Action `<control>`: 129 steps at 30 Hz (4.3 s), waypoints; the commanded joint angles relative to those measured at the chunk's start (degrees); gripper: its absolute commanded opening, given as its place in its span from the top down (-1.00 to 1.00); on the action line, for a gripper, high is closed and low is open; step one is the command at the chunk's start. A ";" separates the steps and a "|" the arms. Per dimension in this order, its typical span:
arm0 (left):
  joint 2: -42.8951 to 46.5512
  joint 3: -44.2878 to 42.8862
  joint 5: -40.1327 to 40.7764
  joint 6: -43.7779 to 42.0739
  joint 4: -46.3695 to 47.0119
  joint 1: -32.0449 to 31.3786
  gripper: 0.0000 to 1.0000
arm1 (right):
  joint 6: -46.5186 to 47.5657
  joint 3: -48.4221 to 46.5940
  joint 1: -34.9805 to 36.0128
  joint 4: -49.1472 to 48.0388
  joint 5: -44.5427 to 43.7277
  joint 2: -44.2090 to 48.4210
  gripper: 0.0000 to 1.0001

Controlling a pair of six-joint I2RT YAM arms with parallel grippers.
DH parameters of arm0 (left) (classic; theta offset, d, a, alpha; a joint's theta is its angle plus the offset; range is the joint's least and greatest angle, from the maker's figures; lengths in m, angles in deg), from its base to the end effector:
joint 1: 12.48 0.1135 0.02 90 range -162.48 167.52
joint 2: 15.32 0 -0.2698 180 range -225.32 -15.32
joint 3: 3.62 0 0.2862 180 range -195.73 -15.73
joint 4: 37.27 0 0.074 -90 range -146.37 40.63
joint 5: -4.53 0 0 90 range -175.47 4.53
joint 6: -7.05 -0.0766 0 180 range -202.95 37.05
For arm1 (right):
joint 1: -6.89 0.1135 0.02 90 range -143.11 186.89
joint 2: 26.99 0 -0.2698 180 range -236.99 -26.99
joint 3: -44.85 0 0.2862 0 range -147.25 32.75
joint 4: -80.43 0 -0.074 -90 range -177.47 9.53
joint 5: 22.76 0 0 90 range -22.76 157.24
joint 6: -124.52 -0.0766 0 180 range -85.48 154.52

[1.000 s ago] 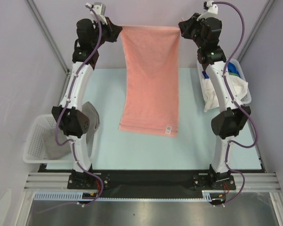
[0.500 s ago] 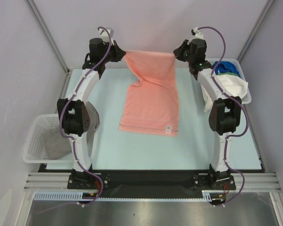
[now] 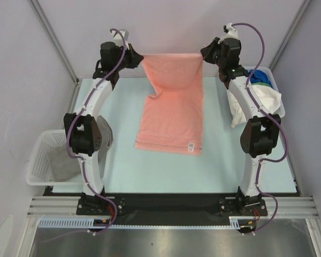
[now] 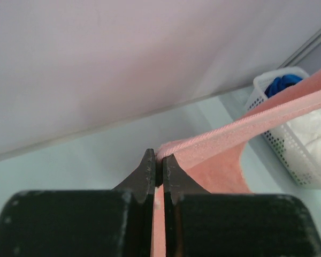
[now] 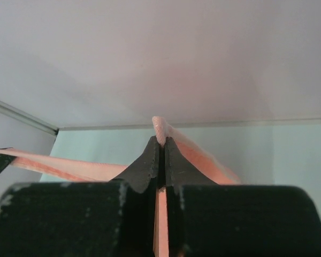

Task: Fold and stack the towels
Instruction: Flatten out the crumpled towel, then fold the towel

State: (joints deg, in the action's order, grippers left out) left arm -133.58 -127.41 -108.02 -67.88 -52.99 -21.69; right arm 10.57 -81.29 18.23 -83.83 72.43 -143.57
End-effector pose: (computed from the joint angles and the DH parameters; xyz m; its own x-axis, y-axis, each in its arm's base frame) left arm 0.5630 -0.1210 0.3531 -0.3039 -0.1940 -0.9327 0.4571 0.8293 -0.3214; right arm 0.5598 0.1193 0.3861 -0.2118 0.3699 -0.9046 -0.2167 0.8848 0.4125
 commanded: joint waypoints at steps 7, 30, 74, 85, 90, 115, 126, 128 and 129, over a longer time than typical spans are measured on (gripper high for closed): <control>-3.46 -6.89 7.78 -2.58 19.15 0.08 0.99 | 2.06 -7.68 -3.42 -4.78 -7.04 -2.25 1.00; 2.58 11.01 5.14 -0.48 22.87 -1.33 0.99 | -2.59 14.09 -3.95 -6.10 -6.33 6.53 1.00; 29.48 56.81 10.12 8.83 17.25 -4.93 0.67 | -11.20 58.28 5.89 -2.65 -0.46 28.06 1.00; 30.36 72.74 12.88 15.16 24.00 -9.51 0.59 | -12.18 69.03 8.88 -5.83 -0.71 32.02 0.98; 33.00 76.17 13.67 15.60 25.06 -9.51 0.64 | -12.18 72.02 9.76 -5.22 -2.11 35.53 0.98; 45.75 80.73 18.16 13.49 18.37 -9.77 0.57 | -14.02 76.50 15.12 -0.20 -6.60 44.68 0.84; 45.22 88.65 18.06 16.22 22.60 -10.30 0.19 | -13.32 79.85 16.53 4.52 -6.93 50.21 -0.15; 46.96 88.82 18.76 16.39 21.20 -10.39 0.15 | -13.06 79.15 16.53 8.04 -10.28 52.31 -0.18; 47.50 88.74 19.11 16.31 20.24 -10.39 0.14 | -12.80 78.54 16.53 9.27 -11.16 52.50 -0.18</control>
State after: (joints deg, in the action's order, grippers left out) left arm -89.01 -38.82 -90.55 -52.52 -33.76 -31.70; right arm -3.13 -0.66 34.66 -78.84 65.94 -93.89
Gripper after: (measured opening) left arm 0.423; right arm 0.586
